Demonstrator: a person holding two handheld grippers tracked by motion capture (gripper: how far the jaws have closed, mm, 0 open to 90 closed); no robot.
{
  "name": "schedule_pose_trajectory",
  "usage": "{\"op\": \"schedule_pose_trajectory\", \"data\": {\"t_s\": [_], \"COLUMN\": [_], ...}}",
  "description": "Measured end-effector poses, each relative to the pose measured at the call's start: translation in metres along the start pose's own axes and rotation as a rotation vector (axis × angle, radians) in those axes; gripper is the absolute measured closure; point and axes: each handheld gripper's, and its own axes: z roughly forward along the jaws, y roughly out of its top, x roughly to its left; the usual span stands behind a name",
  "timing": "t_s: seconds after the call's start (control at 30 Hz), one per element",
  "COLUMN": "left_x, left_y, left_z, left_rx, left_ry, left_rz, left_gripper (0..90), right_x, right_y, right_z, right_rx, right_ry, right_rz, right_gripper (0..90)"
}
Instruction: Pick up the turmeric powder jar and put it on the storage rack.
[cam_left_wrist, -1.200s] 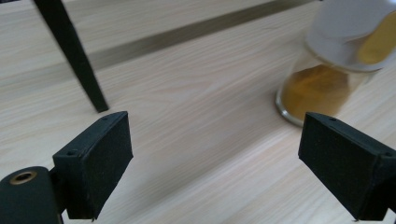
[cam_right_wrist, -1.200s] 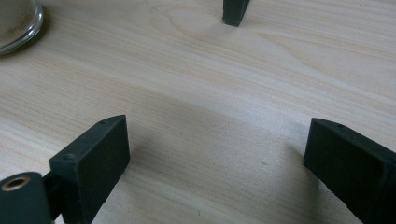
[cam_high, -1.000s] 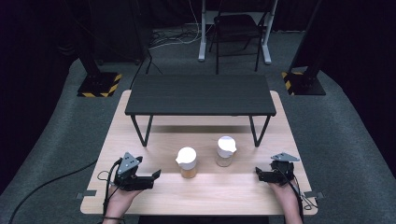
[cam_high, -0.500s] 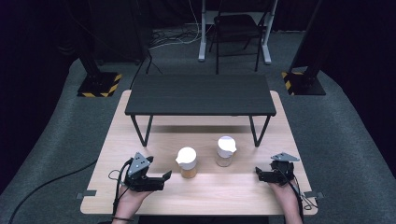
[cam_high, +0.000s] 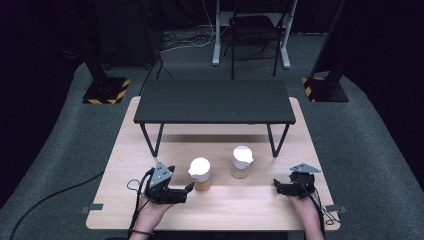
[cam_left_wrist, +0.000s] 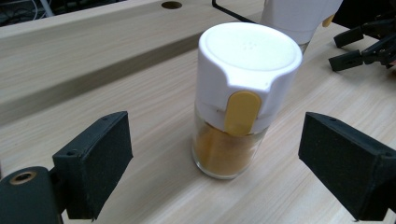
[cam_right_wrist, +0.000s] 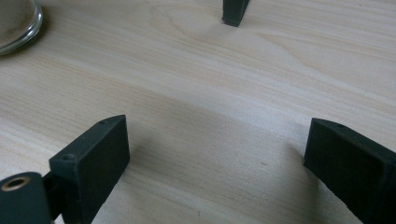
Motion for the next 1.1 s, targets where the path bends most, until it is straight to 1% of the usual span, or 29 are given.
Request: {"op": "schedule_pose_trajectory", "data": {"t_s": [0.13, 0.17, 0.2, 0.23, 0.33, 0.47, 0.63, 0.67, 0.73, 0.77, 0.83, 0.93, 1.03, 1.1], "left_x": [-0.002, -0.003, -0.003, -0.004, -0.005, -0.006, -0.007, -0.007, -0.008, -0.008, -0.011, -0.012, -0.013, -0.014], "left_y": [0.002, 0.003, 0.003, 0.004, 0.004, 0.006, 0.006, 0.006, 0.006, 0.006, 0.006, 0.006, 0.005, 0.005], "left_z": [0.006, 0.01, 0.01, 0.014, 0.018, 0.028, 0.039, 0.039, 0.046, 0.046, 0.052, 0.057, 0.063, 0.065], "left_rx": [-0.002, 0.0, 0.0, -0.002, -0.001, 0.0, 0.007, 0.007, 0.004, 0.004, -0.001, -0.002, -0.009, -0.011], "left_ry": [-0.007, -0.01, -0.01, -0.014, -0.014, -0.009, -0.019, -0.019, -0.023, -0.023, -0.021, -0.019, -0.018, -0.017], "left_rz": [0.0, -0.002, -0.002, -0.003, -0.001, -0.004, -0.003, -0.003, -0.006, -0.006, 0.001, 0.005, 0.005, 0.006], "left_gripper": [9.0, 9.0, 9.0, 9.1, 9.1, 9.2, 9.6, 9.7, 9.9, 10.1, 11.0, 11.7, 13.8, 14.2], "right_x": [0.0, 0.0, 0.0, 0.0, 0.0, 0.0, 0.0, 0.0, 0.0, 0.0, 0.0, 0.0, 0.0, 0.0], "right_y": [0.0, 0.0, 0.0, 0.0, 0.0, 0.0, 0.0, 0.0, 0.0, 0.0, 0.0, 0.0, 0.0, 0.0], "right_z": [0.0, 0.0, 0.0, 0.0, 0.0, 0.0, 0.0, 0.0, 0.0, 0.0, 0.0, 0.0, 0.0, 0.0], "right_rx": [0.0, 0.0, 0.0, 0.0, 0.0, 0.0, 0.0, 0.0, 0.0, 0.0, 0.0, 0.0, 0.0, 0.0], "right_ry": [0.0, 0.0, 0.0, 0.0, 0.0, 0.0, 0.0, 0.0, 0.0, 0.0, 0.0, 0.0, 0.0, 0.0], "right_rz": [-0.001, 0.0, 0.0, -0.001, -0.001, -0.001, -0.001, -0.001, -0.001, -0.001, -0.001, -0.001, 0.0, -0.001], "right_gripper": [6.0, 6.0, 6.0, 6.0, 6.0, 6.0, 6.0, 6.0, 6.0, 6.0, 6.0, 5.9, 5.9, 6.0]}}
